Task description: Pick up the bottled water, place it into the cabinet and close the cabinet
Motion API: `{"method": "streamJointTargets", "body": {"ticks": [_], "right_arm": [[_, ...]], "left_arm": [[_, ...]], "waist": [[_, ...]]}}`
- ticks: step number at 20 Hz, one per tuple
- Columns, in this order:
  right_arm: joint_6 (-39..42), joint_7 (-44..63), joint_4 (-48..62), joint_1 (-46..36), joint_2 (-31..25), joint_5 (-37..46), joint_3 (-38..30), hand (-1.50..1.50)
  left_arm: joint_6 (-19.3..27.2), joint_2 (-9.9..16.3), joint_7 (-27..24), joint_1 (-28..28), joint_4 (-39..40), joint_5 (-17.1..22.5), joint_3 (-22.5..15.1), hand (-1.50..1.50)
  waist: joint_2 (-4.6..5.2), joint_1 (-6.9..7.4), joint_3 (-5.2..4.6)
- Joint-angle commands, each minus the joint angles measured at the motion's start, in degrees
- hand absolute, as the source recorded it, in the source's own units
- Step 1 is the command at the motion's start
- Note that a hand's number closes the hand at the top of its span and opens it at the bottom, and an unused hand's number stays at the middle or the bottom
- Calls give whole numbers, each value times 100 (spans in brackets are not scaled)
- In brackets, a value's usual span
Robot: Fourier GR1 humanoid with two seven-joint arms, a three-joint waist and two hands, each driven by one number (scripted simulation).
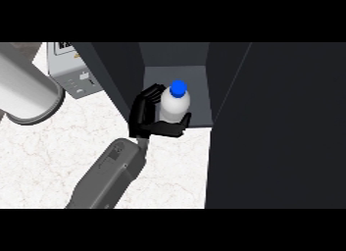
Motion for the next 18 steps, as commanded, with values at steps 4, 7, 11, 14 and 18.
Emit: {"method": "streamJointTargets", "body": {"ticks": [4, 7, 11, 14, 18], "right_arm": [[172, 12, 38, -223, -50, -615, -329, -150], [58, 323, -316, -258, -52, -883, -621, -150], [168, 264, -178, -310, -14, -734, -506, -150], [221, 333, -248, -436, -78, -759, -558, -150], [392, 166, -393, 35, -45, -758, -445, -150]], "left_arm": [[966, 0, 612, -1400, 799, 208, -198, 150], [985, 0, 426, -1510, 1288, 432, -105, 150], [579, 0, 379, -2115, 2281, 438, 219, 150], [968, 0, 128, -2304, 2839, 24, -12, 150], [1306, 1, 124, -2471, 3434, -136, 86, 150]], "waist": [[34, -78, 3], [50, -75, 0], [81, -128, -2], [137, -220, -1], [92, -255, -3]]}}
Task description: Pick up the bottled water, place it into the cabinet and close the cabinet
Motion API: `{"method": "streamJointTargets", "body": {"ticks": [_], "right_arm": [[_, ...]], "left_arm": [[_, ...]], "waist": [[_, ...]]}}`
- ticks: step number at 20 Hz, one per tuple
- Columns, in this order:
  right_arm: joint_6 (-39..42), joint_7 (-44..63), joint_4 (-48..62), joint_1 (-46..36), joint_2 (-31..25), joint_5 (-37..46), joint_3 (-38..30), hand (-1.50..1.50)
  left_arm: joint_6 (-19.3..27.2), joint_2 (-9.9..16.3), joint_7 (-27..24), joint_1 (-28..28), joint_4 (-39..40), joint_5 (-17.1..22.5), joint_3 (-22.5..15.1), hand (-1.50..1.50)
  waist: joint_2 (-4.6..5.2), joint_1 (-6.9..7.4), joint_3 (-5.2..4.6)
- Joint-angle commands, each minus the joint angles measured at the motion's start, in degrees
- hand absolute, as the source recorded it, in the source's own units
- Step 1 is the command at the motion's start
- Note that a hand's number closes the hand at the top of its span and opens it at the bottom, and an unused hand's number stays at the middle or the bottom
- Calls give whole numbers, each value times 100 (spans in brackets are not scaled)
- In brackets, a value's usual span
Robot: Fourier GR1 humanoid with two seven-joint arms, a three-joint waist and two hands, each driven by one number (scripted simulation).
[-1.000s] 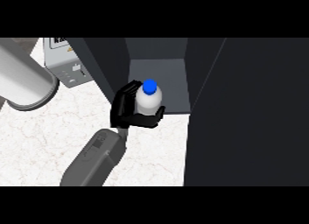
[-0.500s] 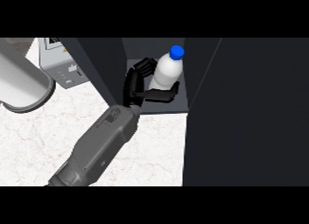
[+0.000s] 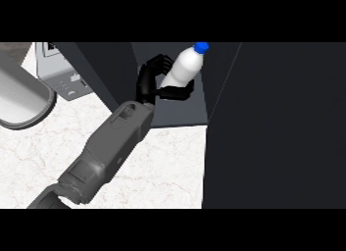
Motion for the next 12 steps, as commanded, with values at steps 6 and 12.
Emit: {"method": "streamJointTargets", "body": {"ticks": [6, 12], "right_arm": [[118, 138, -255, 0, 22, -485, -25, -150], [298, -39, -122, -64, -77, -493, -226, -150]], "left_arm": [[429, -13, -319, -542, 1128, 205, 697, 150], [614, 127, -657, -682, 1639, -96, 562, -150]], "waist": [[66, -106, -8], [106, -244, -5]]}}
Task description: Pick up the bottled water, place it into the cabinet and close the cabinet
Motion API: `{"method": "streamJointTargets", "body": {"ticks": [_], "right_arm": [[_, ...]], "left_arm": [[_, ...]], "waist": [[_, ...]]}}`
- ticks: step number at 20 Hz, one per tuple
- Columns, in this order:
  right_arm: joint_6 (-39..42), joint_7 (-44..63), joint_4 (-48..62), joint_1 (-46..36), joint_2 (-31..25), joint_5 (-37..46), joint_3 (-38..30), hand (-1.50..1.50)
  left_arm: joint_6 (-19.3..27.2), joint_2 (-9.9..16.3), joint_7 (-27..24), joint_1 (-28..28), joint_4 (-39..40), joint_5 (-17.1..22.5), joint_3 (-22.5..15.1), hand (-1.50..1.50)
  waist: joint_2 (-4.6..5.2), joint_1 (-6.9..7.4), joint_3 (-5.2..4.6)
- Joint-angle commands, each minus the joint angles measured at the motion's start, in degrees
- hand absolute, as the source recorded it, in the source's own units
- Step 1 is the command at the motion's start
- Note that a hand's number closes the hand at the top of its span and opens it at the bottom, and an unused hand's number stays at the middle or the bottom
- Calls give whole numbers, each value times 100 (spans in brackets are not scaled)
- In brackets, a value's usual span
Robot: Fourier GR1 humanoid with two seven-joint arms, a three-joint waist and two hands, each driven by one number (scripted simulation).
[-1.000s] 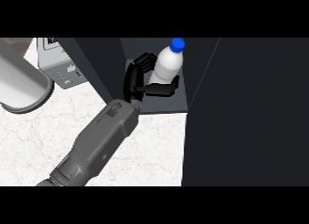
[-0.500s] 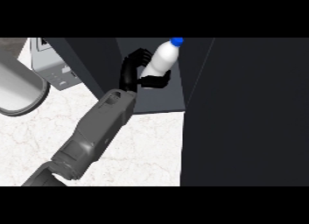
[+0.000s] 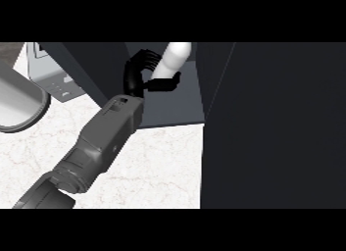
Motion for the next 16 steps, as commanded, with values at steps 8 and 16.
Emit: {"method": "streamJointTargets", "body": {"ticks": [8, 16], "right_arm": [[183, 44, -147, 111, -31, -524, -95, -150], [268, 5, -79, -17, -5, -340, 48, -150]], "left_arm": [[423, 178, -224, -594, 610, -419, -172, -150], [-349, -5, -588, -738, 259, -154, 155, -150]], "waist": [[31, -86, 1], [49, -33, -8]]}}
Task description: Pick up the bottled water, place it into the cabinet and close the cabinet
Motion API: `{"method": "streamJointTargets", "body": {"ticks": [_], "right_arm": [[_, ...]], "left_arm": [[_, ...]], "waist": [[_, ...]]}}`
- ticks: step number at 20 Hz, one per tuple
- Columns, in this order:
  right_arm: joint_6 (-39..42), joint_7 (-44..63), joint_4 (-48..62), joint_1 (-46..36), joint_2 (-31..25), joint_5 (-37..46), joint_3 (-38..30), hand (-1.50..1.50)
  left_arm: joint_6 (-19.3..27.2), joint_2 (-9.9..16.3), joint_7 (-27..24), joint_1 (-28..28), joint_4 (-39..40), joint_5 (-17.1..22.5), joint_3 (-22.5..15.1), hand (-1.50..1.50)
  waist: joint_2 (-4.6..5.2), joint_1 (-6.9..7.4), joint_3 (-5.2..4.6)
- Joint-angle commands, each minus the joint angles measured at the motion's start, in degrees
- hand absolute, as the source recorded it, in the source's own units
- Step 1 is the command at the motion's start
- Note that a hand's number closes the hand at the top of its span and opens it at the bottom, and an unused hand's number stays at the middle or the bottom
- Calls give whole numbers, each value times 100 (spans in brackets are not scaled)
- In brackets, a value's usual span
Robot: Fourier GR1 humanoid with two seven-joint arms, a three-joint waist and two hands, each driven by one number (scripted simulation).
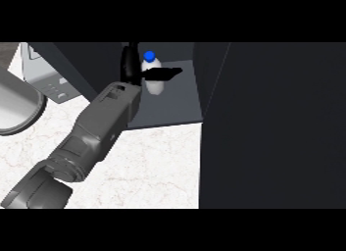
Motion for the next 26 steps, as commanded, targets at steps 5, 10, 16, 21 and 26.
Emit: {"method": "streamJointTargets", "body": {"ticks": [5, 10, 16, 21, 26], "right_arm": [[-23, 208, -285, 36, 52, -184, 149, -150], [137, 140, -361, 295, -86, -497, -104, -150], [-238, 851, -714, -25, 68, -400, 225, -150], [-319, 887, -463, -223, 108, -330, 140, -150], [-300, 708, -849, 442, 239, -93, 405, -150]], "left_arm": [[-1075, -66, -755, -3, -429, 310, 406, -150], [-1276, -286, -872, 98, -512, 427, 483, -150], [-1304, -295, -656, 312, -932, 499, 286, -150], [-1433, -298, -630, 1052, -1751, 737, -179, -150], [-1880, -299, -536, 1823, -2618, 809, -440, -150]], "waist": [[-35, 149, -4], [-130, 193, 7], [-184, 390, 6], [-226, 457, 8], [-280, 558, 5]]}}
